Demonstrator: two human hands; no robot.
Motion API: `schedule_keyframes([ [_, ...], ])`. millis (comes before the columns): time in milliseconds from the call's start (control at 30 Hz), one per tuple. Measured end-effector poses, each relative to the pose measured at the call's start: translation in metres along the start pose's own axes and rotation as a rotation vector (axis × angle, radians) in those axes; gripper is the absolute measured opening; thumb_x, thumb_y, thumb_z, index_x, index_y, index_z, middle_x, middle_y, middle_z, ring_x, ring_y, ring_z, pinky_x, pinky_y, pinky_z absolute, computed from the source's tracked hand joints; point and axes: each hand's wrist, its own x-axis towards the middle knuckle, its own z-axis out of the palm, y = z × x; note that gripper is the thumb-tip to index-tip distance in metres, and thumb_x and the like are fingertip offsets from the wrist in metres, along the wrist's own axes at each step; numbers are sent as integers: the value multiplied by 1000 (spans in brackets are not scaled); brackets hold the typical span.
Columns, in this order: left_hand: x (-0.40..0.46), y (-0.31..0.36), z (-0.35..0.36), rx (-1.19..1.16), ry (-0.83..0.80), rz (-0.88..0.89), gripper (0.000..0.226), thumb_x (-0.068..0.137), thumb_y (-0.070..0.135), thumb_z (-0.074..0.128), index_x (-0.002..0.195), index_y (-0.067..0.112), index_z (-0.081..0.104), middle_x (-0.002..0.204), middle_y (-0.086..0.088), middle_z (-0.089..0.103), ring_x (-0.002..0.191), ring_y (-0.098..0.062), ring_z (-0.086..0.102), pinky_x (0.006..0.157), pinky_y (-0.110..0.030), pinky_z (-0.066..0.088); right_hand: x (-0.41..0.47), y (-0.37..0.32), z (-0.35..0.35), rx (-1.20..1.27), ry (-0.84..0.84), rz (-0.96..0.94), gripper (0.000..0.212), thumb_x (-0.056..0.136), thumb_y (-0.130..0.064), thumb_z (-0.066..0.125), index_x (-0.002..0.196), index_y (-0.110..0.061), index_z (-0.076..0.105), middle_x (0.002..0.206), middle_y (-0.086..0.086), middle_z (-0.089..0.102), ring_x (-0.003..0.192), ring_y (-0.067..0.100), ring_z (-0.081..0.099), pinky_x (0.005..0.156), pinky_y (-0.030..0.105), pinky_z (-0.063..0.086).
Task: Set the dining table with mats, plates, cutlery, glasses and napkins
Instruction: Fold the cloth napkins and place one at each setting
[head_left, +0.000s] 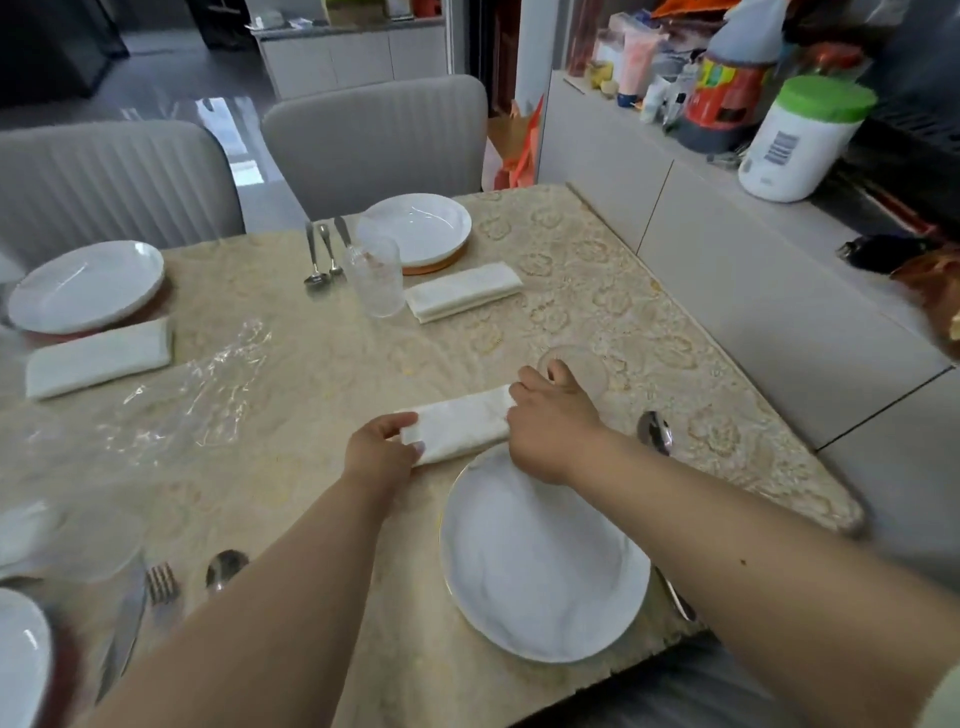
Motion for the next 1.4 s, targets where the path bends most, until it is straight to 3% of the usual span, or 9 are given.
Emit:
schedule_keyframes([
  [133,-1,-5,9,124,32,42,37,85,8,66,120,19,62,106,-1,60,93,-20,60,85,-31,50,3,-9,12,181,209,50,59,74,-27,14,90,-7,67,105,7,58,115,27,46,91,34,18],
  [267,-4,-10,14,217,88,137,42,86,15,67,127,17,59,117,-4,61,99,-21,60,85,-30,47,5,-27,10,127,148,203,67,88,-37,13,131,-5,53,140,7,49,141,22,29,113,42,-7],
  [433,-6,-13,17,163,167,131,39,88,13,64,126,15,60,114,-4,62,92,-17,57,85,-27,44,3,-34,14,173,198,244,55,78,-32,30,97,-5,74,106,8,71,116,25,60,106,42,22],
  [600,-10,-14,22,51,241,87,37,89,9,61,126,13,60,103,-1,60,88,-18,57,82,-26,43,6,-39,16,425,64,110,49,96,-27,28,137,-5,45,144,11,44,136,25,36,109,36,28],
  [800,0,-15,13,244,161,202,36,91,11,60,127,15,59,119,-3,59,93,-12,52,81,-24,37,14,-40,19,461,-87,258,48,101,-30,27,141,-7,37,142,10,41,132,26,35,106,36,29],
  [967,-3,-20,15,376,159,272,40,90,16,60,130,14,57,125,-8,51,104,-22,53,86,-29,43,16,-42,28,486,-220,266,57,102,-41,20,150,-11,23,158,9,19,146,21,15,114,35,18],
  [1100,-3,-28,18,907,157,598,46,98,28,47,143,27,43,152,-8,33,139,-34,28,108,-46,28,24,-45,25,423,-270,299,70,95,-62,10,153,-23,14,160,6,11,146,25,16,113,41,20],
  [1200,4,-36,18,1091,-70,509,53,103,41,14,154,33,2,162,6,-5,149,-21,-12,118,-46,-7,28,-44,21,437,-335,298,73,93,-66,6,154,-26,12,162,3,1,148,24,7,114,42,17],
  [1400,9,-41,16,1117,-139,440,56,101,47,7,152,34,-10,160,10,-16,147,-17,-18,119,-46,-10,27,-42,30,447,-358,320,73,93,-66,5,154,-25,11,162,0,-1,149,18,1,115,40,16],
])
